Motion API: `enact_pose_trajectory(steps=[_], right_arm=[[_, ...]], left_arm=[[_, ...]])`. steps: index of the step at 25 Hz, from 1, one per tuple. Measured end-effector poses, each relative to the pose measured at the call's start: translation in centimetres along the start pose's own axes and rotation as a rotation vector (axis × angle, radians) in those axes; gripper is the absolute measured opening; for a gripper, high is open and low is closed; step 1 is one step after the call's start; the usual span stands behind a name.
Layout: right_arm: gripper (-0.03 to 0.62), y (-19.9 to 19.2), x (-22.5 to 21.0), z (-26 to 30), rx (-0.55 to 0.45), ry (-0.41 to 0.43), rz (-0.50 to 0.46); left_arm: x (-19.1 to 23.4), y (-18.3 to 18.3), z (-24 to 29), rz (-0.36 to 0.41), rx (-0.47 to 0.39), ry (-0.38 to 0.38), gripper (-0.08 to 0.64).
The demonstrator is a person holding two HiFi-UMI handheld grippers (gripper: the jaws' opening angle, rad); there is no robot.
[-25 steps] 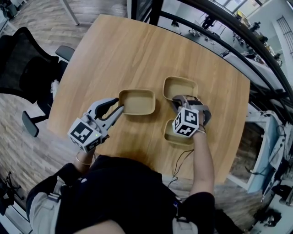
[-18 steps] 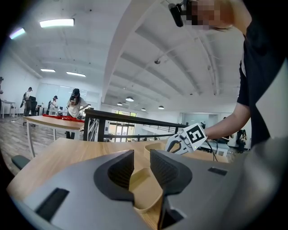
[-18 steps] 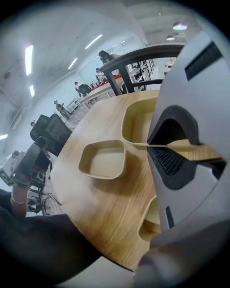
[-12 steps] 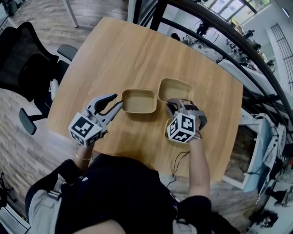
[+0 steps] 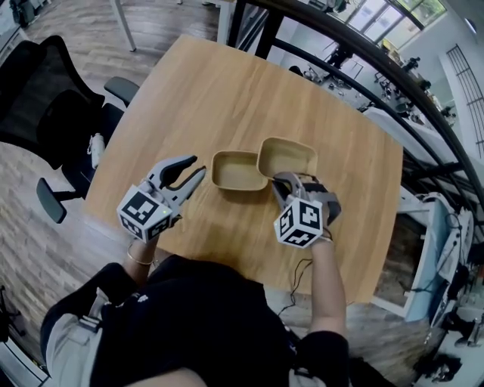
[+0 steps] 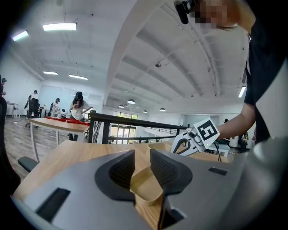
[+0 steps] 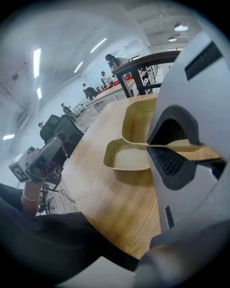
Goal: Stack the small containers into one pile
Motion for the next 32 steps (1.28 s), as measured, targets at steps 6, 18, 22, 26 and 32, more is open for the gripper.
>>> enact_pose_trajectory(steps=[6, 18, 22, 26, 32], right_arm=[[0.029, 2.4, 0.0, 0.8, -0.041, -0.001, -0.021], [0.029, 5.6, 0.8, 2.9, -0.08, 0.066, -0.061], [0.029, 6.1, 0.8, 3.5, -0.089, 0.09, -0.058], [0.029, 6.8, 1.0, 4.0, -0.099, 0.106, -0.071], [0.029, 7.6, 1.7, 4.8, -0.103, 0.129, -0.084]], left_arm=[[1.0, -0.4, -0.4, 0.0, 0.04, -0.057, 0.052], [2.5, -1.4, 0.7, -0.026, 0.05, -0.008, 0.055], [2.7, -2.0, 1.2, -0.039, 0.069, -0.017, 0.057], [2.8, -2.4, 1.9, -0.052, 0.105, -0.032, 0.121], [2.5, -3.0, 3.2, -0.062, 0.134, -0.084, 0.127]])
Point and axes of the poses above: the fingertips, and each gripper's own axes: z forward along the fingers, x to its left, y out of its top, the point moved 10 cm from there along -z, backward along the fingers, and after that the axes turned 11 degrees about y, right-handed, at the moved point
